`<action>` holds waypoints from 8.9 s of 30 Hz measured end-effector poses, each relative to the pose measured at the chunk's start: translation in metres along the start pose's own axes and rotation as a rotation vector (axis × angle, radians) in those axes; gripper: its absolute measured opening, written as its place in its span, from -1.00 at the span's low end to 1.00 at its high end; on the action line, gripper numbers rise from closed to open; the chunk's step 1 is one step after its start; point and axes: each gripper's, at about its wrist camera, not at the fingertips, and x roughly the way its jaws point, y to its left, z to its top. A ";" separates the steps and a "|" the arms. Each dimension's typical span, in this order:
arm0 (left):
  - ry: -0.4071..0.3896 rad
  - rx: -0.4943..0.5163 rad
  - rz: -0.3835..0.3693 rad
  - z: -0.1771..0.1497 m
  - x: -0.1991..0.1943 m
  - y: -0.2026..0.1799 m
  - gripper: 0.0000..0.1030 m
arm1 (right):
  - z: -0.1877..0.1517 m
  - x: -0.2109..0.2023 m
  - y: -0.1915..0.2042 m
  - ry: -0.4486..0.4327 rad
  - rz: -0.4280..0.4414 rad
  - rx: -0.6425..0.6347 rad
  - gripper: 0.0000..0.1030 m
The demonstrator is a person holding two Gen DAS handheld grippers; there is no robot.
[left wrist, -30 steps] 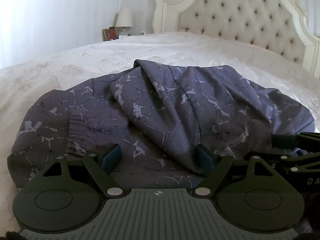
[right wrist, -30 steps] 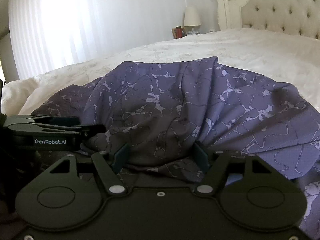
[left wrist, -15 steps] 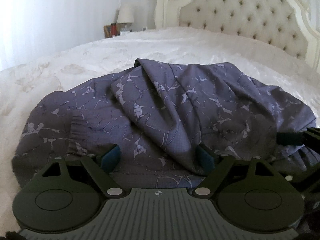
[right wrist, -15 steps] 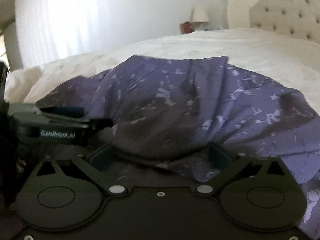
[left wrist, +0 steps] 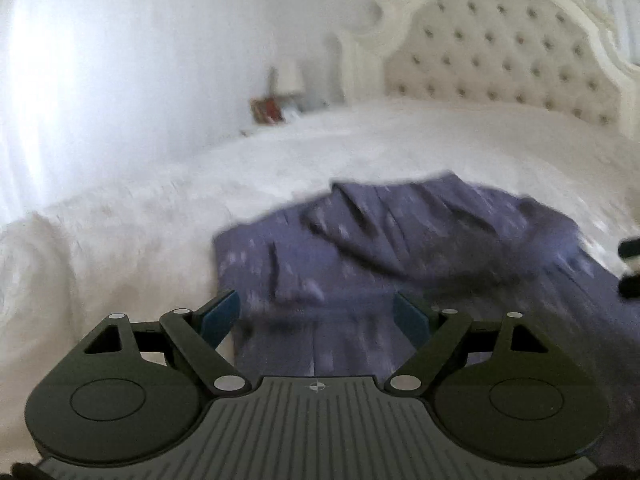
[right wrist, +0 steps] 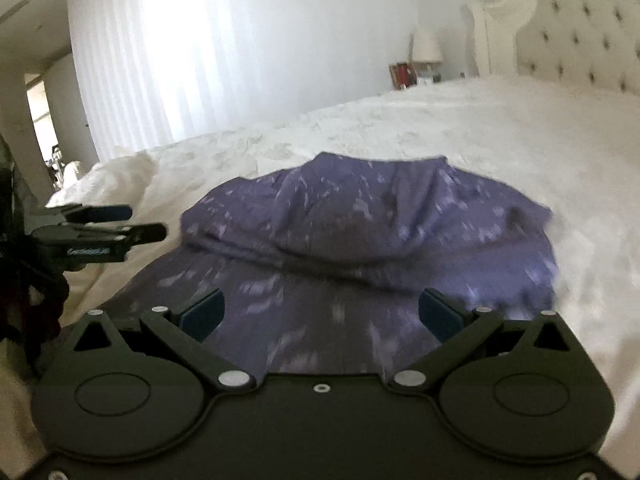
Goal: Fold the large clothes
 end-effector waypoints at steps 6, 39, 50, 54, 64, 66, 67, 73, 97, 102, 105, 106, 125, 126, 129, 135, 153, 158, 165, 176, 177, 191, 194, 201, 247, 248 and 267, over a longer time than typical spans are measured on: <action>0.181 -0.036 -0.058 -0.028 -0.029 0.027 0.62 | -0.016 -0.041 -0.016 0.144 -0.064 0.137 0.99; 0.655 -0.087 -0.233 -0.087 -0.003 0.045 0.79 | -0.083 -0.039 -0.033 0.642 -0.094 0.196 1.00; 0.592 -0.176 -0.310 -0.086 -0.024 0.056 -0.46 | -0.086 -0.058 -0.050 0.574 -0.036 0.344 -0.40; 0.528 -0.197 -0.326 -0.081 -0.036 0.058 -0.71 | -0.082 -0.064 -0.046 0.539 -0.027 0.340 -0.60; 0.317 -0.556 -0.424 -0.045 -0.062 0.092 -0.83 | -0.047 -0.102 -0.073 0.210 0.172 0.601 -0.75; 0.268 -0.618 -0.434 -0.033 -0.061 0.100 -0.83 | -0.033 -0.099 -0.075 0.148 0.185 0.616 -0.75; 0.236 -0.646 -0.436 -0.026 -0.059 0.105 -0.83 | -0.026 -0.098 -0.079 0.114 0.191 0.625 -0.75; 0.058 -0.735 -0.439 0.018 -0.028 0.124 -0.83 | 0.016 -0.077 -0.109 -0.076 0.205 0.686 -0.75; -0.055 -0.757 -0.261 0.080 0.115 0.125 -0.82 | 0.109 0.080 -0.186 -0.250 -0.033 0.671 -0.78; 0.003 -0.741 -0.211 0.073 0.151 0.123 -0.82 | 0.105 0.114 -0.202 -0.184 -0.084 0.659 -0.78; 0.039 -0.749 -0.190 0.063 0.174 0.123 -0.81 | 0.101 0.133 -0.208 -0.142 -0.111 0.657 -0.78; 0.049 -0.759 -0.186 0.060 0.179 0.123 -0.80 | 0.099 0.141 -0.211 -0.131 -0.118 0.662 -0.78; -0.025 -0.887 -0.286 0.016 0.208 0.135 -0.63 | 0.054 0.169 -0.207 -0.204 -0.154 0.659 -0.57; -0.029 -0.888 -0.287 0.019 0.205 0.136 -0.59 | 0.057 0.165 -0.207 -0.200 -0.145 0.659 -0.43; -0.058 -0.859 -0.279 0.032 0.192 0.138 0.21 | 0.071 0.160 -0.212 -0.234 -0.094 0.635 0.83; -0.131 -0.756 -0.180 0.069 0.159 0.141 0.99 | 0.106 0.134 -0.196 -0.261 -0.133 0.536 1.00; 0.201 -0.199 -0.023 0.088 0.208 0.017 0.99 | 0.101 0.194 -0.083 0.056 -0.238 0.061 1.00; 0.214 -0.225 0.006 0.077 0.225 0.027 1.00 | 0.100 0.217 -0.098 0.077 -0.309 0.058 1.00; 0.199 -0.225 -0.002 0.070 0.233 0.029 1.00 | 0.098 0.231 -0.146 0.041 -0.372 0.223 1.00; 0.134 -0.211 0.031 0.061 0.238 0.020 1.00 | 0.083 0.232 -0.144 -0.034 -0.373 0.224 1.00; 0.133 -0.211 0.030 0.061 0.238 0.020 1.00 | 0.083 0.232 -0.144 -0.037 -0.375 0.223 1.00; 0.118 -0.222 0.022 0.059 0.236 0.022 1.00 | 0.084 0.232 -0.139 -0.033 -0.402 0.199 0.99; 0.156 -0.204 0.012 0.065 0.234 0.022 1.00 | 0.086 0.231 -0.139 -0.007 -0.402 0.195 0.99; 0.258 -0.111 -0.055 0.067 0.196 0.027 1.00 | 0.087 0.202 -0.126 0.132 -0.378 0.167 0.99; 0.299 -0.439 -0.270 0.009 0.149 0.075 1.00 | -0.001 0.098 -0.192 -0.018 0.006 0.678 1.00; 0.301 -0.431 -0.270 0.011 0.153 0.074 0.99 | 0.001 0.101 -0.192 -0.022 0.009 0.673 1.00; 0.347 -0.422 -0.368 0.039 0.099 0.069 -0.47 | 0.037 0.074 -0.134 0.156 -0.063 0.506 -0.29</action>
